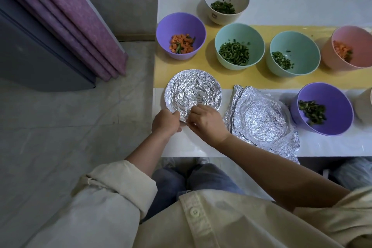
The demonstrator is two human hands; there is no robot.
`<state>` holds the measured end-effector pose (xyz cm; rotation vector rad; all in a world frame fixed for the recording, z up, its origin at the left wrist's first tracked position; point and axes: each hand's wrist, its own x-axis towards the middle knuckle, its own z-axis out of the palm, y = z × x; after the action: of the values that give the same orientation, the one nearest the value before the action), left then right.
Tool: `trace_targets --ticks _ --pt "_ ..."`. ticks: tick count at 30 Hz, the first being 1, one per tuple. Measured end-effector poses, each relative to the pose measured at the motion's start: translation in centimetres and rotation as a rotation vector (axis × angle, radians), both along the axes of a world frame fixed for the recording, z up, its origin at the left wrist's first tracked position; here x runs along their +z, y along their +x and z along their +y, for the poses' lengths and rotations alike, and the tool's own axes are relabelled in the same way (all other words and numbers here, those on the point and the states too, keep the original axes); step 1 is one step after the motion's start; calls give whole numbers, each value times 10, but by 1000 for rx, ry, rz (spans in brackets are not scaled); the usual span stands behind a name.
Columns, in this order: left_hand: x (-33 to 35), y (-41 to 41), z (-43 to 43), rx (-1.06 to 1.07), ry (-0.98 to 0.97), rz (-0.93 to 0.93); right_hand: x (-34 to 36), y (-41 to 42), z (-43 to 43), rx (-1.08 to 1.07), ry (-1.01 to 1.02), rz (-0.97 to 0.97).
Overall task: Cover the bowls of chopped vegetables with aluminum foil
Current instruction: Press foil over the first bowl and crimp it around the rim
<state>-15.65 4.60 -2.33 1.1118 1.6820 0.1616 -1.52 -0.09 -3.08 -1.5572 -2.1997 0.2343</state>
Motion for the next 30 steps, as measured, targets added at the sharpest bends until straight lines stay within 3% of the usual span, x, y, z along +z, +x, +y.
trace_targets --ticks 7,16,23,26,30 --pt "2 -2 2 14 -44 -17 1 -2 3 -24 -1 16" --pt "-4 -1 -4 18 76 -66 0 -4 3 -39 5 37" --pt "2 -5 6 -9 60 -27 0 -11 7 -96 -6 65" --pt "4 -6 4 -43 -28 -82 0 -8 5 -71 -4 77" --pt "2 -12 6 -47 27 -80 3 5 1 27 -28 62"
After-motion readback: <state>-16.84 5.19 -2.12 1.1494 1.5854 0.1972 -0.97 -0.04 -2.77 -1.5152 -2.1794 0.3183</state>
